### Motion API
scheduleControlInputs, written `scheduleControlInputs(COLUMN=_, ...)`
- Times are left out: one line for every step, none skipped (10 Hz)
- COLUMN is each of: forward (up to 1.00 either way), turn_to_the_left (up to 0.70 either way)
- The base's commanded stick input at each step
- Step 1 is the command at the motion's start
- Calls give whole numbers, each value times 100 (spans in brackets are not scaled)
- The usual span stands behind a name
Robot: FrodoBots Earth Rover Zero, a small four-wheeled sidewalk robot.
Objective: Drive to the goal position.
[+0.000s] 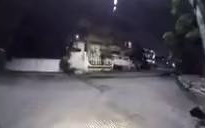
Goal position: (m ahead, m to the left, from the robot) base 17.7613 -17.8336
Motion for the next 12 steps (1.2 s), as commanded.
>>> scheduleControlInputs(forward=70, turn_to_the_left=-35)
scheduleControlInputs(forward=70, turn_to_the_left=-35)
scheduleControlInputs(forward=70, turn_to_the_left=-35)
scheduleControlInputs(forward=70, turn_to_the_left=-35)
scheduleControlInputs(forward=70, turn_to_the_left=-35)
scheduleControlInputs(forward=70, turn_to_the_left=-35)
scheduleControlInputs(forward=70, turn_to_the_left=-35)
scheduleControlInputs(forward=70, turn_to_the_left=-35)
scheduleControlInputs(forward=70, turn_to_the_left=-35)
scheduleControlInputs(forward=70, turn_to_the_left=-35)
scheduleControlInputs(forward=70, turn_to_the_left=-35)
scheduleControlInputs(forward=70, turn_to_the_left=-35)
